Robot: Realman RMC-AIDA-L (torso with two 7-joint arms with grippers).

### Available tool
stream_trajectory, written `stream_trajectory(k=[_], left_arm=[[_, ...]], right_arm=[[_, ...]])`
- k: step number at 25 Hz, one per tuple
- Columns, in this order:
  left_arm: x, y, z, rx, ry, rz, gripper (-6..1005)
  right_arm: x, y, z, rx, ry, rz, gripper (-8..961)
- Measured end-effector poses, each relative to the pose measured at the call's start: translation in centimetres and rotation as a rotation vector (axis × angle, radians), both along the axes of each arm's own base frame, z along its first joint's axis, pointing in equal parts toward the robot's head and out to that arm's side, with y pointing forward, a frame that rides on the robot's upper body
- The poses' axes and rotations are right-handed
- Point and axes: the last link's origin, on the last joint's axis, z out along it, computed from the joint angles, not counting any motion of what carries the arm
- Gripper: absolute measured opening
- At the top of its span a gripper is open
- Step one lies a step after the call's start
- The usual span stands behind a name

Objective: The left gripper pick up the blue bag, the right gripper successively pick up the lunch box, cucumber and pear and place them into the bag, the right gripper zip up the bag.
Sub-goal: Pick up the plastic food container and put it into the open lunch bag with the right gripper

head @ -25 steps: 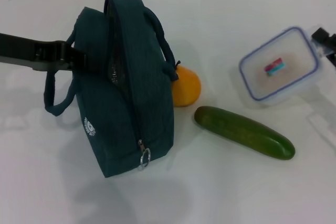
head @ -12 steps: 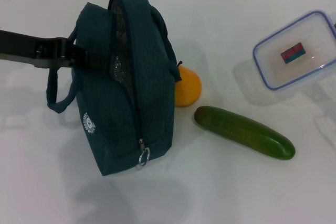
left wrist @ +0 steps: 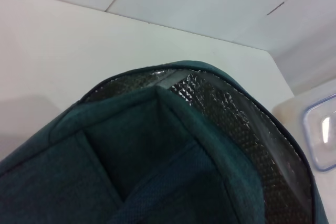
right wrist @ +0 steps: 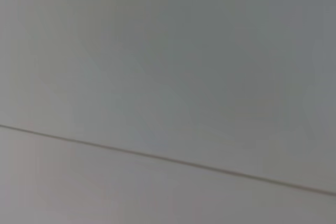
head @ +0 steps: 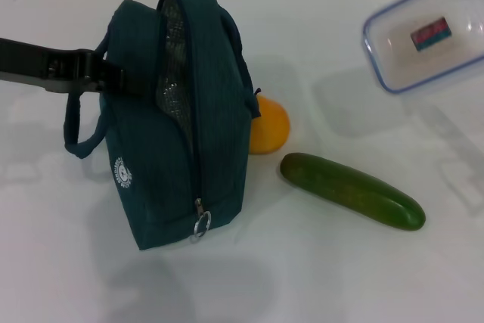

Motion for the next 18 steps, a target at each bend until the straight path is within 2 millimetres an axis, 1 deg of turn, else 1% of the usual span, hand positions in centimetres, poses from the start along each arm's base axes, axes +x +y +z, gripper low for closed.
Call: stream_trajectory(k=[2,6,9,14,18], left_arm=[[0.1,0.1,0.0,-0.003,-0.001,-0.003,38],[0.6,0.2,-0.1,-0.013,-0.002,-0.017,38],[0.9,0.5,-0.1,-0.015,-0.005,-0.021,38],[1.6,0.8,-0.4,-0.019,-0.011,-0.042,38],[1.7,0.8,-0.5,-0.021,-0.014,-0.044,37]], right_arm=[[-1.0,0.4,0.0,-0.005,0.028,0.039,102],[-3.9,1.9,-0.1,-0.025,0.079,0.136,103],[-6.5,3.1,-0.2,-0.041,0.105,0.222,103],[-9.8,4.5,-0.6,-0.065,0.109,0.320,104],[-12.6,5.7,-1.1,-0.092,0.107,0.388,105]])
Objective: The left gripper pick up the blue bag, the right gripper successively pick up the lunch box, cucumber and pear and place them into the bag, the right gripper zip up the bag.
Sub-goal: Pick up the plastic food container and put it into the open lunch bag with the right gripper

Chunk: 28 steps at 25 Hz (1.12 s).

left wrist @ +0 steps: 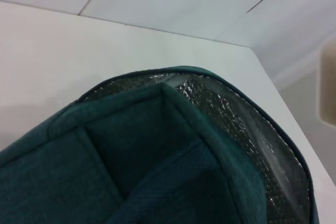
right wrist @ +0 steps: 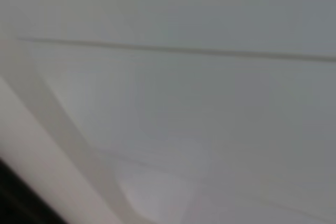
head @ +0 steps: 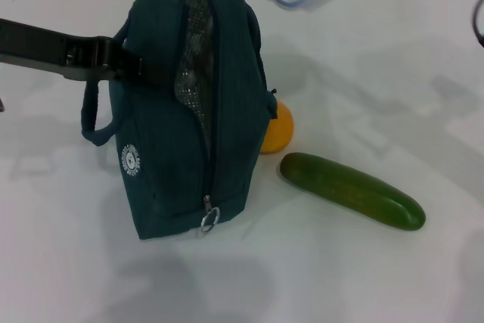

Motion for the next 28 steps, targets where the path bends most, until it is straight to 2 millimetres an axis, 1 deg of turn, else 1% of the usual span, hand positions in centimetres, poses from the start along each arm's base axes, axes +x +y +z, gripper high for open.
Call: stream_trajectory(k=[2,6,9,12,17,22,28], left_arm=[[0.0,0.0,-0.1,-0.001,-0.002,-0.001,37],[0.1,0.1,-0.4,-0.008,-0.008,-0.008,37],[0.3,0.3,-0.6,-0.012,-0.013,-0.015,37],[0.4,0.4,-0.7,-0.017,-0.017,-0.016,37],[0.4,0.5,-0.7,-0.021,-0.018,-0.016,37],[0.1,0.6,-0.5,0.000,-0.017,-0.013,37],[-0.3,0.7,-0.4,0.016,-0.010,0.000,37]], right_arm=[[-1.7,0.6,-0.3,-0.014,-0.013,0.041,105],[-4.1,1.7,-1.1,-0.040,-0.060,0.087,106],[-5.1,2.1,-1.8,-0.053,-0.097,0.100,106],[-5.9,2.6,-3.1,-0.065,-0.189,0.106,107],[-5.6,2.8,-4.7,-0.091,-0.281,0.081,108],[-5.1,2.7,-5.1,-0.092,-0.316,0.071,109],[-4.0,2.3,-6.5,-0.124,-0.397,0.049,110]])
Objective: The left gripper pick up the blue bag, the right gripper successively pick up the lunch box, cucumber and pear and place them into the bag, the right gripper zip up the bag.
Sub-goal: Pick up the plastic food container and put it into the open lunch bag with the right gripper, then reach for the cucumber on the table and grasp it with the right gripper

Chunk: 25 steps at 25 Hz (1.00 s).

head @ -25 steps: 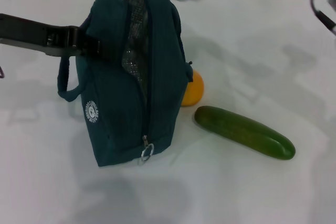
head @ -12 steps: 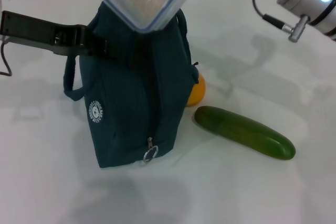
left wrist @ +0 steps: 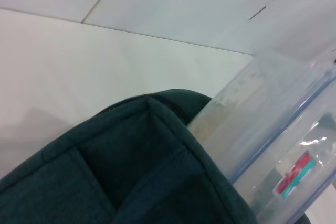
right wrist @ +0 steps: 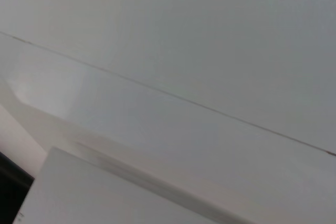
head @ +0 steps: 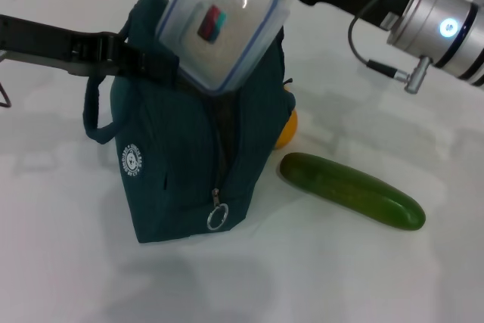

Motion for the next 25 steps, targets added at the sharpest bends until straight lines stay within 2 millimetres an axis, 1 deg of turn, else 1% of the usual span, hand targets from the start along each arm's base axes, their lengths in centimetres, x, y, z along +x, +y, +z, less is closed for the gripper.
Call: stream_trajectory(k=[3,10,15,19,22,24,25], left_arm=[[-0.1,0.0,0.0,0.003,0.001,0.004,37],[-0.2,0.0,0.0,0.007,0.003,0.007,37],[-0.4,0.0,0.0,0.008,0.004,0.010,37],[-0.6,-0.1,0.1,0.009,0.007,0.009,37],[-0.8,-0.2,0.1,0.010,0.009,0.015,37],[-1.1,-0.4,0.2,0.012,0.012,0.021,37],[-1.2,-0.4,0.3,0.012,0.013,0.024,37]], right_arm=[[0.0,-0.3,-0.6,-0.009,-0.032,0.013,110],[-0.9,-0.7,-1.3,-0.023,-0.072,0.080,111],[-0.6,-0.9,-1.3,-0.042,-0.060,0.064,112],[-0.3,-0.9,-0.4,-0.018,-0.033,0.080,359],[0.2,-0.8,1.0,0.022,-0.014,0.110,482],[0.8,-0.8,2.0,0.059,-0.008,0.128,564],[1.4,-0.9,2.9,0.090,-0.008,0.138,584]])
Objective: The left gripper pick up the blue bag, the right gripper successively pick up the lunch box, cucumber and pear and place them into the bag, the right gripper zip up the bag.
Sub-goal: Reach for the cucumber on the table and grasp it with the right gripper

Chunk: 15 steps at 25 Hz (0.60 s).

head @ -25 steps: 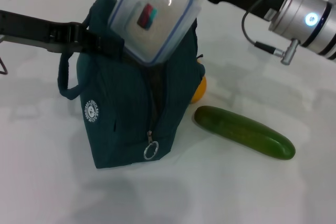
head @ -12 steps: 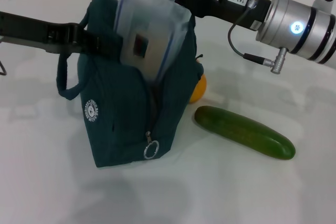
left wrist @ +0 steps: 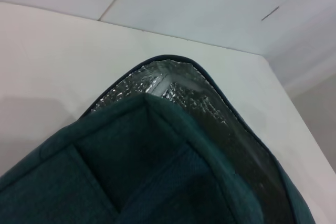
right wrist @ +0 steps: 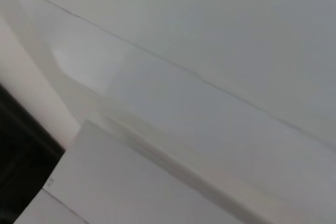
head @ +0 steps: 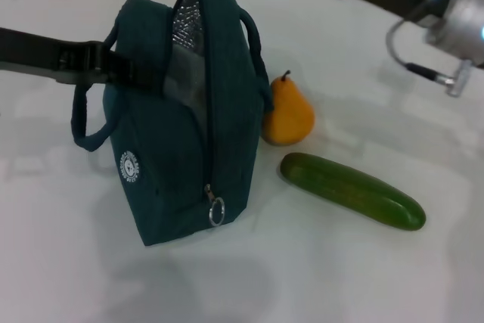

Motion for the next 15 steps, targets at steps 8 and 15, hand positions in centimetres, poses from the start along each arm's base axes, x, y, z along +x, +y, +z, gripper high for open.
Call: stream_trajectory(k=[8,15], left_arm=[[-1.1,-0.5,0.5,0.013,0.008,0.025,37],[-1.9,-0.7,0.5,0.016,-0.005,0.036,37]], right_arm=[[5.5,-0.8,4.6,0.217,-0.199,0.052,747],[7.2,-0.9,6.4,0.260,-0.532,0.215,795]])
